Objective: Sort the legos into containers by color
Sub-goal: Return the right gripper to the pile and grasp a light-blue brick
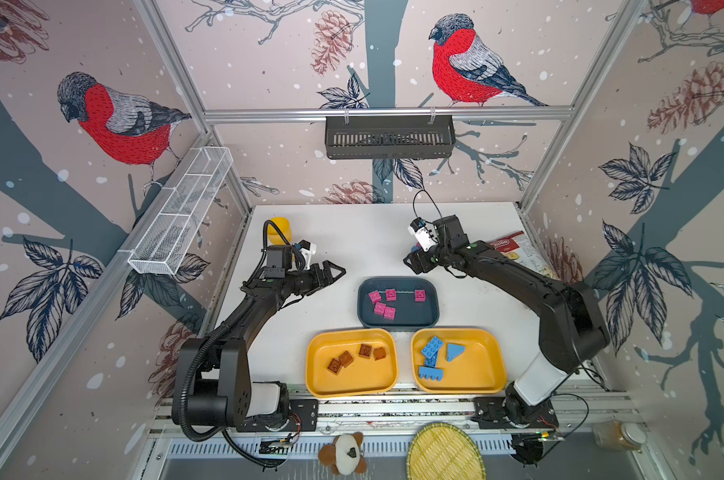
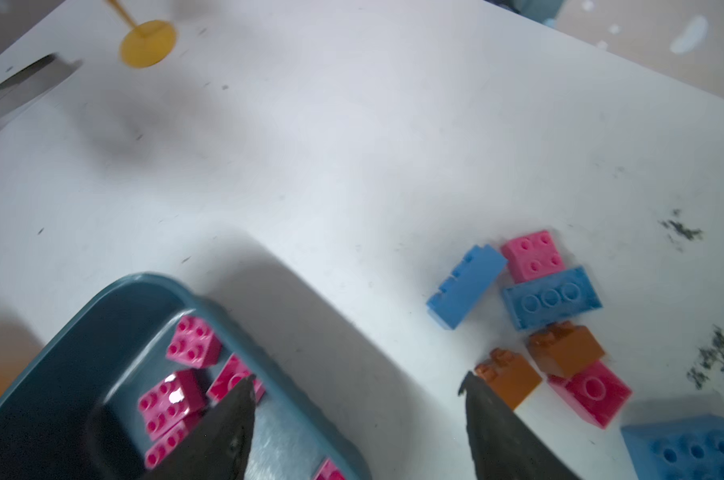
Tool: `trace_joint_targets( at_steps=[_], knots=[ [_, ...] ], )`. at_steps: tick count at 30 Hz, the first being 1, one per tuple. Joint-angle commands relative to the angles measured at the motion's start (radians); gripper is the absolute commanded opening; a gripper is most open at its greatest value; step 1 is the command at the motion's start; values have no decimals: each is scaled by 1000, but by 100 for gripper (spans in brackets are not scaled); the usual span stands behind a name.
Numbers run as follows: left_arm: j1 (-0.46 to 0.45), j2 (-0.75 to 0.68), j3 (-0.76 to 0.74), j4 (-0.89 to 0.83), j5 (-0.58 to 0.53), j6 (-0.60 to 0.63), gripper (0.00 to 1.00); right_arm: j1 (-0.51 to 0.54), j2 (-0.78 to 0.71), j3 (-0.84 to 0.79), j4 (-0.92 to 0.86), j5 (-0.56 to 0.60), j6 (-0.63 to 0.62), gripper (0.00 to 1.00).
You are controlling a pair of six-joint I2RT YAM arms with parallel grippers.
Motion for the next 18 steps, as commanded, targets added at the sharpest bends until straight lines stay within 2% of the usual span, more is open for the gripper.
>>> trace_joint_targets(
  at_steps=[1, 6, 9, 18],
  knots=[
    [2, 2, 7, 44, 25, 2, 94, -17, 66, 52, 8, 42, 144, 79],
    [3, 3, 10, 37, 26, 7, 93, -27, 250, 218, -46, 179, 267, 78],
    [3, 4, 12, 20, 20, 19, 94, -35, 308, 256, -36, 226, 322, 77],
    [2, 11, 6, 8, 15, 36, 94, -22, 424, 317, -59, 248, 370, 68]
  ],
)
